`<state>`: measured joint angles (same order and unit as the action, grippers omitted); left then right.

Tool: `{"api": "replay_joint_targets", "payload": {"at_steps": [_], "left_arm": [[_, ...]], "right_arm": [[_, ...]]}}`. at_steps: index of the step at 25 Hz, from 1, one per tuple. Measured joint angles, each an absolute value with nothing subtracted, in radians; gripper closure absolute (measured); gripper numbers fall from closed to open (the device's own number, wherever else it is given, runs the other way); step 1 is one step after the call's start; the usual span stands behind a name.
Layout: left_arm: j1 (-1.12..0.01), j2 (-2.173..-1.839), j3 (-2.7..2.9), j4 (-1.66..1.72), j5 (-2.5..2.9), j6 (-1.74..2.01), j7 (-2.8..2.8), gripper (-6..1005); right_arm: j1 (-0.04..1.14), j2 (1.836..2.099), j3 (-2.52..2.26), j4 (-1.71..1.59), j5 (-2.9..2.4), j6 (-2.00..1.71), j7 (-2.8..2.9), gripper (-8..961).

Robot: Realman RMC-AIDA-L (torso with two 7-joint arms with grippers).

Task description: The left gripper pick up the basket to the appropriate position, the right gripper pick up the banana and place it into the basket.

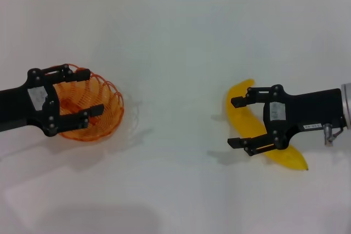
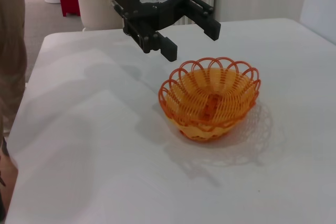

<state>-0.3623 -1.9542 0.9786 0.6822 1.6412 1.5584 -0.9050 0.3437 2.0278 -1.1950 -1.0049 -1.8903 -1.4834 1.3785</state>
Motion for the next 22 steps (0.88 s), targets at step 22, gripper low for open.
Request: {"api": "replay_joint_targets", "payload": {"at_steps": [22], "left_arm": [[-0.370,-1.958,0.779,0.900,1.788,1.368,-1.556,278]], "right_arm": [[0.345,2.029,-1.192,-0.998,-1.891,-1.473,1.379,65]]}}
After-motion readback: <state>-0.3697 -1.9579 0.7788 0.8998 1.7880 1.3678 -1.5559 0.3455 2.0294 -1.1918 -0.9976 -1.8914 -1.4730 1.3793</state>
